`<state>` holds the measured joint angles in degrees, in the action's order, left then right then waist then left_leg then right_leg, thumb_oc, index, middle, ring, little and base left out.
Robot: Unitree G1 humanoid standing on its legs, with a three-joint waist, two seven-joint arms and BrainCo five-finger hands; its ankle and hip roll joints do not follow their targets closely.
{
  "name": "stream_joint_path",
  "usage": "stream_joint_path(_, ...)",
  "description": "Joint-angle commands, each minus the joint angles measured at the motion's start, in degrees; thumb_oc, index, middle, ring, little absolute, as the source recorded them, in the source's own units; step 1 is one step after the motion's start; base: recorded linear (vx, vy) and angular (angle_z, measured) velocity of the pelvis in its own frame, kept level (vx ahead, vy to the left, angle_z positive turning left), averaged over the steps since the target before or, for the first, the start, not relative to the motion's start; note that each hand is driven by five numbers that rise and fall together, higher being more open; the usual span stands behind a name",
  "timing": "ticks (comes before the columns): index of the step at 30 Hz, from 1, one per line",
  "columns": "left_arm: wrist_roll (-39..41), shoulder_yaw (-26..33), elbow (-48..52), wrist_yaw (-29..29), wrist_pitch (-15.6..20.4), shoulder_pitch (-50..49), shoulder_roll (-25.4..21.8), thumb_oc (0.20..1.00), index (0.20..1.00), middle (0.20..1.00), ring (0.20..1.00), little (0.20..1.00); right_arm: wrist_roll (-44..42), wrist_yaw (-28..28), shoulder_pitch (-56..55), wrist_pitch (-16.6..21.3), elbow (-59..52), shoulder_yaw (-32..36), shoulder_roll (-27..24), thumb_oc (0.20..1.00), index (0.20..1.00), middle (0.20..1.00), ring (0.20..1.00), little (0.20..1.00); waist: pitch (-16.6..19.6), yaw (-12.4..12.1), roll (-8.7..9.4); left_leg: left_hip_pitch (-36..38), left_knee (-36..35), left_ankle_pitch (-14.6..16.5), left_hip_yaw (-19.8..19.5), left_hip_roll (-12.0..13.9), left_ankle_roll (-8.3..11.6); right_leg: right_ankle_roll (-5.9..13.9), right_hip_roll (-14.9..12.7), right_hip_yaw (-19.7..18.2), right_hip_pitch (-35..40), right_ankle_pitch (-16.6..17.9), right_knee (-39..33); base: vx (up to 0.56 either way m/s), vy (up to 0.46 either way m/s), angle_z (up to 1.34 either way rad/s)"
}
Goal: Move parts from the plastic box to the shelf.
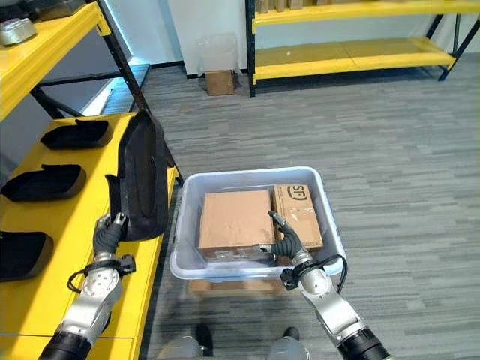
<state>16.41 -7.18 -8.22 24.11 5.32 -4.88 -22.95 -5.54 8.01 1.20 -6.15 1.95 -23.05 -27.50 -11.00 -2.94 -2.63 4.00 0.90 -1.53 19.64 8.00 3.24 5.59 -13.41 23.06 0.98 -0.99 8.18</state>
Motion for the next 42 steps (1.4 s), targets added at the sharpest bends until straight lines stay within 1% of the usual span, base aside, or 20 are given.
stream_joint_path(1,-3.54,2.04,8.62,-5.39,3.52,4.42,-3.61,0.2,0.2,0.2,0.2,0.2,-2.97,0.48,1.43,3.57,-3.92,1.67,0.85,1.0,1.0,1.0,1.0,1.0,-1.88,-1.02,1.58,-0.72,2.04,0.54,-3.33,2.43,2.04,1.52,1.1,-0.19,5.48,-2.05,-3.48,-0.05,0.096,0.14)
stream_joint_path(4,-5.2,0.79,10.38,-7.43,4.1,3.7,-3.87,0.2,0.2,0.2,0.2,0.2,-4.08,0.94,1.82,4.54,-3.67,1.89,1.03,1.0,1.0,1.0,1.0,1.0,-1.66,-1.9,1.77,-0.31,1.38,0.72,-3.87,1.82,1.64,1.77,0.99,0.14,5.97,-1.76,-3.82,-0.04,0.098,0.2)
stream_joint_path(6,-7.61,-2.55,13.14,-8.98,3.05,3.91,-4.1,0.2,0.2,0.2,0.2,0.2,-6.23,3.64,3.43,6.16,-3.05,1.76,1.9,1.0,1.0,1.0,1.0,1.0,-1.32,-3.35,2.01,0.51,0.06,1.05,-4.7,0.54,0.63,2.65,0.21,0.54,6.69,-0.78,-4.47,-0.04,0.144,0.15)
stream_joint_path(10,-8.59,-4.64,14.85,-10.48,2.48,3.78,-4.49,0.2,0.2,0.2,0.2,0.2,-7.05,5.7,4.91,7.35,-2.43,1.55,2.84,1.0,1.0,1.0,1.0,1.0,-0.92,-4.82,1.76,0.88,-1.75,0.67,-5.02,-0.36,-0.01,3.3,-0.2,1.47,7.19,-0.24,-5.07,-0.04,0.112,0.2)
stream_joint_path(16,-8.49,-3.21,17.35,-13.07,4.16,1.43,-6.76,0.2,0.2,0.2,0.2,0.2,-7.86,8.64,6.02,7.42,-3.16,1.93,2.74,1.0,1.0,1.0,1.0,1.0,-0.38,-7.69,1.77,0.2,-2.88,0.82,-5.05,-2.83,-1.6,4.81,-1.71,3.95,8.03,0.75,-5.78,-0.1,0.137,0.18)
stream_joint_path(19,-8.46,-2.28,17.57,-14.69,4.34,0.29,-7.31,0.2,0.2,0.2,0.2,0.2,-6.73,9.8,6.03,8.14,-3.0,2.28,2.95,1.0,1.0,1.0,1.0,1.0,-0.07,-8.39,1.66,0.27,-3.45,0.84,-5.21,-3.8,-2.22,4.99,-2.29,4.61,7.91,1.37,-5.25,-0.1,0.162,0.2)
stream_joint_path(20,-6.04,-1.95,17.4,-16.58,3.69,-0.37,-7.49,0.2,0.2,0.2,0.2,0.2,-5.59,10.33,6.23,8.57,-2.93,2.49,3.03,1.0,1.0,1.0,1.0,1.0,0.11,-8.87,1.69,0.67,-4.47,0.81,-5.19,-4.84,-2.88,5.55,-3.47,5.07,7.29,3.32,-3.96,-0.08,0.174,0.2)
stream_joint_path(23,-5.07,-2.05,16.33,-16.47,4.04,-0.37,-7.89,0.2,0.2,0.2,0.2,0.2,-5.66,11.28,5.66,7.55,-3.08,2.96,3.47,1.0,1.0,1.0,1.0,1.0,0.56,-8.42,1.54,0.81,-5.56,1.2,-6.34,-6.36,-4.14,6.11,-4.2,3.32,5.86,4.28,-1.19,-0.07,0.146,0.28)
stream_joint_path(25,-3.87,-1.89,15.1,-18.62,5.76,0.05,-8.12,0.2,0.2,0.2,0.2,0.2,-6.28,10.64,3.14,7.95,-3.64,4.69,2.67,1.0,1.0,1.0,1.0,1.0,1.43,-6.09,1.86,0.09,-5.71,1.52,-10.24,-7.67,-5.27,5.17,0.55,-3.73,3.65,1.92,0.43,-0.02,0.029,0.35)
stream_joint_path(27,-3.59,-2.38,14.81,-19.27,6.28,0.16,-8.07,0.2,0.2,0.2,0.2,0.2,-6.71,10.64,2.27,8.64,-3.91,5.34,2.24,1.0,1.0,1.0,1.0,1.0,1.85,-5.35,2.08,-0.37,-5.88,1.24,-11.59,-8.13,-5.54,4.83,2.18,-5.74,2.88,1.7,1.05,-0.01,-0.031,1.12)
stream_joint_path(29,-3.46,-3.48,14.6,-19.62,6.7,0.39,-7.96,0.2,0.2,0.2,0.2,0.2,-8.08,10.64,1.19,10.2,-3.05,6.43,2.03,1.0,1.0,1.0,1.0,1.0,2.32,-3.87,2.5,-0.81,-5.9,1.17,-14.48,-8.96,-5.73,3.65,5.83,-9.47,1.69,0.43,2.8,-0.04,-0.099,0.89)
stream_joint_path(30,-3.6,-4.12,14.31,-19.83,7.09,0.27,-7.65,0.2,0.2,0.2,0.2,0.2,-8.93,10.32,0.26,10.99,-2.82,7.2,1.66,1.0,1.0,1.0,1.0,1.0,2.73,-3.01,2.76,-1.21,-5.9,0.83,-16.65,-9.56,-5.38,2.37,8.92,-11.24,1.39,-0.49,2.33,-0.05,-0.113,0.17)
stream_joint_path(31,-3.75,-4.26,14.3,-19.87,7.12,0.0,-7.25,0.2,0.2,0.2,0.2,0.2,-9.22,9.78,-0.24,11.4,-2.77,7.53,1.54,1.0,1.0,1.0,1.0,1.0,2.89,-2.69,2.83,-1.31,-5.9,0.55,-17.48,-9.78,-5.06,1.8,10.26,-11.63,1.43,-0.96,2.19,-0.04,-0.118,0.6)
stream_joint_path(33,-4.07,-4.42,14.97,-20.34,6.33,-1.12,-6.51,0.2,0.2,0.2,0.2,0.2,-8.68,8.19,-0.54,12.88,-1.56,7.63,1.54,1.0,1.0,1.0,1.0,1.0,3.08,-2.83,2.96,-1.76,-5.9,-0.15,-19.35,-10.08,-3.87,0.31,12.38,-12.07,2.69,-2.26,-0.82,-0.05,-0.175,0.76)
stream_joint_path(34,-4.16,-4.41,14.59,-20.7,6.18,-1.47,-6.29,0.2,0.2,0.2,0.2,0.2,-8.84,8.19,-0.48,13.02,-0.72,7.41,1.38,1.0,1.0,1.0,1.0,1.0,3.13,-2.81,2.98,-2.14,-5.9,-0.62,-20.61,-10.16,-3.54,0.07,12.9,-13.04,3.01,-1.9,-1.94,-0.09,-0.238,0.33)
stream_joint_path(37,-3.57,-4.92,13.96,-20.35,7.84,-1.97,-6.19,0.2,0.2,0.2,0.2,0.2,-9.57,9.7,0.25,14.48,-0.4,6.93,0.52,1.0,1.0,1.0,1.0,1.0,2.87,-3.09,2.81,-4.17,-5.9,-2.26,-22.4,-9.2,-2.58,-0.92,13.56,-14.01,3.63,-2.78,-3.49,-0.11,-0.164,0.2)
stream_joint_path(38,-4.05,-4.35,14.35,-20.92,8.8,-3.02,-6.13,0.2,0.2,0.2,0.2,0.2,-9.7,10.37,-0.29,14.78,-0.09,7.64,0.35,1.0,1.0,1.0,1.0,1.0,2.27,-3.42,2.35,-5.66,-5.83,-3.6,-22.97,-8.53,-1.76,-1.44,13.55,-13.85,4.22,-3.47,-3.97,-0.12,-0.131,0.26)
stream_joint_path(39,-4.18,-4.24,14.66,-21.05,8.98,-3.55,-6.18,0.2,0.2,0.2,0.2,0.2,-10.41,11.06,-0.68,14.72,0.13,7.92,0.31,1.0,1.0,1.0,1.0,1.0,2.01,-3.28,2.05,-5.92,-5.55,-3.77,-21.82,-7.99,-1.37,-1.62,13.37,-13.02,4.66,-4.05,-4.03,-0.17,-0.113,0.21)
stream_joint_path(41,-2.88,-4.69,13.76,-23.03,9.16,-2.5,-6.77,0.2,0.2,0.2,0.2,0.2,-11.48,12.3,-3.18,14.62,-1.25,9.41,-0.2,1.0,1.0,1.0,1.0,1.0,1.78,-0.66,1.63,-6.22,-3.9,-3.38,-11.29,-5.88,-0.17,-1.05,11.97,-8.59,5.49,-3.89,-4.67,-0.18,0.007,0.63)
stream_joint_path(42,-2.15,-5.16,13.46,-23.84,8.7,-1.51,-6.91,0.2,0.2,0.2,0.2,0.2,-12.38,12.67,-4.03,14.13,-1.87,9.83,-0.32,1.0,1.0,1.0,1.0,1.0,1.7,0.55,1.65,-6.25,-2.2,-2.87,-7.49,-4.81,0.1,-0.88,11.2,-7.21,5.43,-3.77,-4.49,-0.15,0.037,1.71)
